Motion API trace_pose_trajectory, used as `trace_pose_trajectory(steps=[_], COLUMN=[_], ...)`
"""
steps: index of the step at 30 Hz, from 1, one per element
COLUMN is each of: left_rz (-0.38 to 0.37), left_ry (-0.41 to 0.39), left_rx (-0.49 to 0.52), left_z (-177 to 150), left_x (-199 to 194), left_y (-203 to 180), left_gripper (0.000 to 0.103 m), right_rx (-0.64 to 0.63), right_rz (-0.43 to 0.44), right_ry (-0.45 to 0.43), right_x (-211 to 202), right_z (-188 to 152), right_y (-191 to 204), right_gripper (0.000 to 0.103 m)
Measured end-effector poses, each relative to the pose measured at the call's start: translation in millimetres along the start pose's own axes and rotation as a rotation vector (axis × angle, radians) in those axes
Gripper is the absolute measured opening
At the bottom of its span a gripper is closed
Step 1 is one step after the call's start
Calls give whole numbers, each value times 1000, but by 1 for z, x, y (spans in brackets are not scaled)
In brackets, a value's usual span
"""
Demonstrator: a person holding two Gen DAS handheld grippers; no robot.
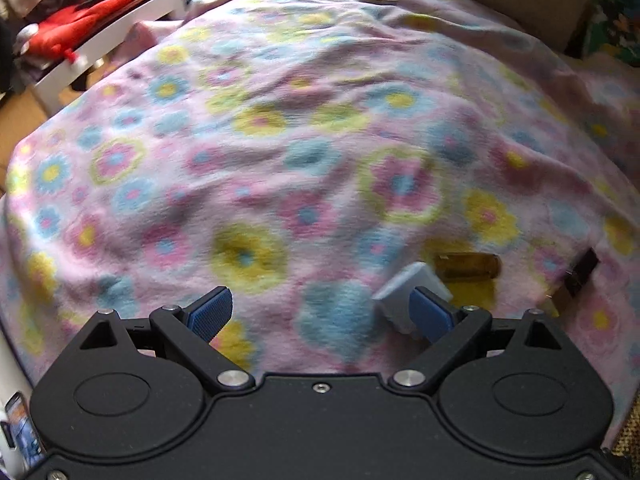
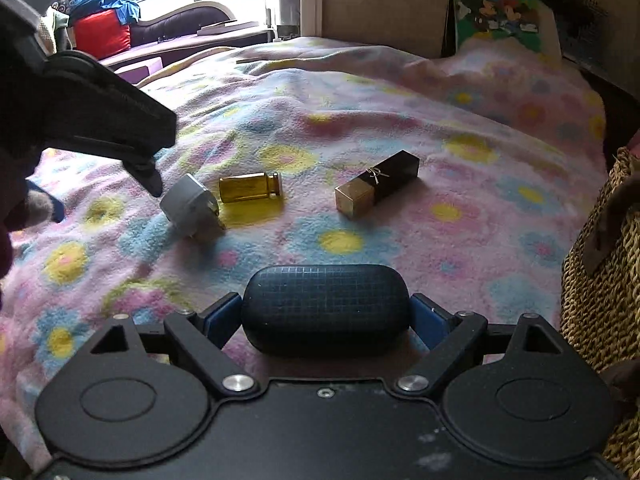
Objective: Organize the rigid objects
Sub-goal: 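Close the left tool on the white plug adapter and lift it while the right tool holds the case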
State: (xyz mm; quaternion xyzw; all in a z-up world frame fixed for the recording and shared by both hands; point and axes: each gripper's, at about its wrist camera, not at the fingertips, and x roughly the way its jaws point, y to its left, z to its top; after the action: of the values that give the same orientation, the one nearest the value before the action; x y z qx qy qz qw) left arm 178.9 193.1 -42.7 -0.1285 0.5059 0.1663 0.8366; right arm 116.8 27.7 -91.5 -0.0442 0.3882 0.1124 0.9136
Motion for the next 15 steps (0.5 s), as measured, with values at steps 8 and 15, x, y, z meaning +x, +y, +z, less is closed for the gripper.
trace_pose_trajectory(steps=[8, 15], left_rz=[-15, -7], left_ry=[-24, 50], left_rx=[181, 220], left_z=[-6, -12], left_x=[3, 34], left_y=[-36, -47], left_gripper=[92, 70], right_rx=[6, 5], right_rz=[29, 37], right_ry=[3, 4], right_x=[0, 0], right_z=[-1, 0], right_y=[-4, -4], right_gripper=[89, 90])
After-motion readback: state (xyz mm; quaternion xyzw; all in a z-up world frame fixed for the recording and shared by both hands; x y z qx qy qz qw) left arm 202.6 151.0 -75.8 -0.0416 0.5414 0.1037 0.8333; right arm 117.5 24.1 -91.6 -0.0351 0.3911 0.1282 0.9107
